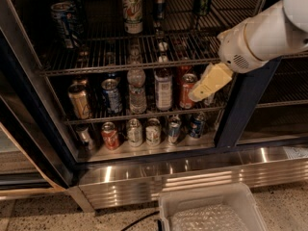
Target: Pick green can from top shelf of fridge
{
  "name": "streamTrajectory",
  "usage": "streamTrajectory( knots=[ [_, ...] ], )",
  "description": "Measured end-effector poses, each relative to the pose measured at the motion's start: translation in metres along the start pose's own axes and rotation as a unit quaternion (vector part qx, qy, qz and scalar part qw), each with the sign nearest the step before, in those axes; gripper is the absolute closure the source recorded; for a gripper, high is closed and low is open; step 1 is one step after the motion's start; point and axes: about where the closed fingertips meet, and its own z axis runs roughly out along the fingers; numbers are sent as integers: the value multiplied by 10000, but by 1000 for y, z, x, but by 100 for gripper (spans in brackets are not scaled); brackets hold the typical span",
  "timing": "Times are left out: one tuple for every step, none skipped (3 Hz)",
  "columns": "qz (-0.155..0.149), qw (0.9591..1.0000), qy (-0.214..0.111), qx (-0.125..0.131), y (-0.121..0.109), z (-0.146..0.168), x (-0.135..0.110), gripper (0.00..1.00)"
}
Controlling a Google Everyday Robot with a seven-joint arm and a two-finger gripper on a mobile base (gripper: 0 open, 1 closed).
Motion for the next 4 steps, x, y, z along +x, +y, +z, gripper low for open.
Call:
streamTrajectory(
  knots=[
    [553,9974,-373,262,-15,24,-11,0],
    [985,9905,-733,621,-33,47,-18,0],
    [1289,9801,-1105,1029,-54,57,-27,0],
    [1353,9734,-1384,1224,-67,56,-42,0]
  ],
)
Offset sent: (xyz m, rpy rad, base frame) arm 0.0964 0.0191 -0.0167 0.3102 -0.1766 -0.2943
